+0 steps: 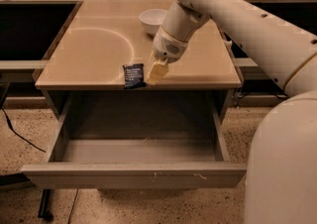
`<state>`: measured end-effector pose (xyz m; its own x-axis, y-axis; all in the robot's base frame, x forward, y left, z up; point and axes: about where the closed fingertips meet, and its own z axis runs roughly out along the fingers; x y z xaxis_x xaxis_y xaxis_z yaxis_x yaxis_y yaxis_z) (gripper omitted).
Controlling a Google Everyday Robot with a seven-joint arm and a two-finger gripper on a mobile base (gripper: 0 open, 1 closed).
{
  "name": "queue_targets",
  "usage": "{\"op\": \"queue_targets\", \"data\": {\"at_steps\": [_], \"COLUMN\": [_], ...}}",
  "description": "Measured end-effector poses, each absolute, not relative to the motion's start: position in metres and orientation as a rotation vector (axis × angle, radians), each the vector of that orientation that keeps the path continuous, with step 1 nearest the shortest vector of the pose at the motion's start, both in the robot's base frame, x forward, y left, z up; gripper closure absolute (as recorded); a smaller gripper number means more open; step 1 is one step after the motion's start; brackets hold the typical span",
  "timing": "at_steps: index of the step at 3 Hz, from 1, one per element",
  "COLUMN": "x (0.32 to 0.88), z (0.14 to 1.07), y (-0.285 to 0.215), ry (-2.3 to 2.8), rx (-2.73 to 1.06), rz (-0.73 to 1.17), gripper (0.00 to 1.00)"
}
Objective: Place rxbar blueberry into top drawer
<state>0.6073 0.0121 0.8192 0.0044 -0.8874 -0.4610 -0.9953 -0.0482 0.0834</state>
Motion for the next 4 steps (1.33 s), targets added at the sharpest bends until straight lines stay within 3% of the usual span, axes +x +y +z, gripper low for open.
{"op": "queue_targets", "data": {"at_steps": [1,2,4], "x": [0.6073,0.6074,0.6116], "z": [0.8192,0.8192,0.8267], "y": [0.0121,0.0121,0.0092], "ry": [1.96,1.96,1.934], "rx": [-2.016,-2.016,-2.057], "rz": [0.58,0.58,0.569], "gripper": [1.0,0.82,0.35]}}
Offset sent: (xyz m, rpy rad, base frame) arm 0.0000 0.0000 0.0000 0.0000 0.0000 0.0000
